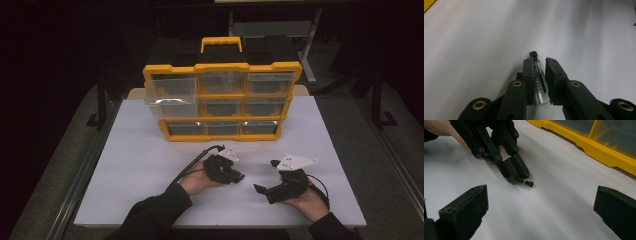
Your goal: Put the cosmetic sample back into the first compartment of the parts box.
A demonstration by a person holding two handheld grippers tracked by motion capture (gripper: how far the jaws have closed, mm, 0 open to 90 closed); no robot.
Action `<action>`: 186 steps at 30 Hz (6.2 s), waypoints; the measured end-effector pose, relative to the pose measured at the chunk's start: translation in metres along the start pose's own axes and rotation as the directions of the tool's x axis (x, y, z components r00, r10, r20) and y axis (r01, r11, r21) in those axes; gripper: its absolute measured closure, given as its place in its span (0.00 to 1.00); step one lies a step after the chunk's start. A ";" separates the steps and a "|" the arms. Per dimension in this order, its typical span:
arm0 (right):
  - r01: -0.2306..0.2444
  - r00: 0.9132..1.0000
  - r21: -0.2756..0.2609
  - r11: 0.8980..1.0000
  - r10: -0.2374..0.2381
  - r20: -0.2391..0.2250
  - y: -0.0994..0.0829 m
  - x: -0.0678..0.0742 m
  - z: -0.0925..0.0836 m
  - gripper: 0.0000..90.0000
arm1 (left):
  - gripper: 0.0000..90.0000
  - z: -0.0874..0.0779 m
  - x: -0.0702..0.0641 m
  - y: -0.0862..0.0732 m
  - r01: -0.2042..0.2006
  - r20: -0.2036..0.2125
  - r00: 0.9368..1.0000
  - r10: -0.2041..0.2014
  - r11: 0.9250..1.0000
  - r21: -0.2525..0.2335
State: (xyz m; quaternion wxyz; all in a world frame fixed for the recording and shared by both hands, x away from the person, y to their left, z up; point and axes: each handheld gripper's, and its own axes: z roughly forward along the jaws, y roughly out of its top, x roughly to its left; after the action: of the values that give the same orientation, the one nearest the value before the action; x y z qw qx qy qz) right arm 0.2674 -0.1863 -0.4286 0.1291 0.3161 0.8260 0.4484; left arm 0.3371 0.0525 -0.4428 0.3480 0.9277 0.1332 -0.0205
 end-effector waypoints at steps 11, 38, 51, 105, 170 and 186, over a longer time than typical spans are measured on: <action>0.004 1.000 0.002 1.000 -0.004 0.001 0.000 0.000 0.000 0.00 | 0.89 0.000 0.001 -0.001 0.000 0.004 1.000 0.000 1.000 -0.006; 0.001 1.000 -0.002 1.000 -0.001 0.001 0.000 0.000 0.000 0.00 | 0.90 -0.042 0.010 -0.016 0.025 -0.002 1.000 -0.026 0.999 -0.046; 0.000 1.000 0.001 1.000 0.000 0.000 0.000 0.000 0.000 0.00 | 0.90 -0.062 0.015 -0.030 0.055 -0.019 0.998 -0.056 0.997 -0.045; 0.002 1.000 -0.001 1.000 -0.002 0.005 0.000 0.000 0.000 0.00 | 0.90 -0.189 0.046 -0.101 0.207 -0.153 0.960 -0.234 0.963 -0.172; 0.004 1.000 0.000 1.000 -0.004 0.006 0.000 0.001 0.001 0.00 | 0.90 -0.304 0.049 -0.058 0.183 -0.247 0.942 -0.229 0.964 -0.194; 0.003 1.000 0.000 1.000 -0.003 0.005 0.000 0.001 0.001 0.00 | 0.90 -0.332 0.043 -0.037 0.150 -0.278 0.939 -0.201 0.969 -0.195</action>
State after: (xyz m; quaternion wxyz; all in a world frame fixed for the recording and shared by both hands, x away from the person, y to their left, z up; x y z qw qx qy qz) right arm 0.2670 -0.1846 -0.4287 0.1318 0.3160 0.8263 0.4473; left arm 0.3504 0.3057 -0.2207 0.3990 0.8714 0.2675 0.0990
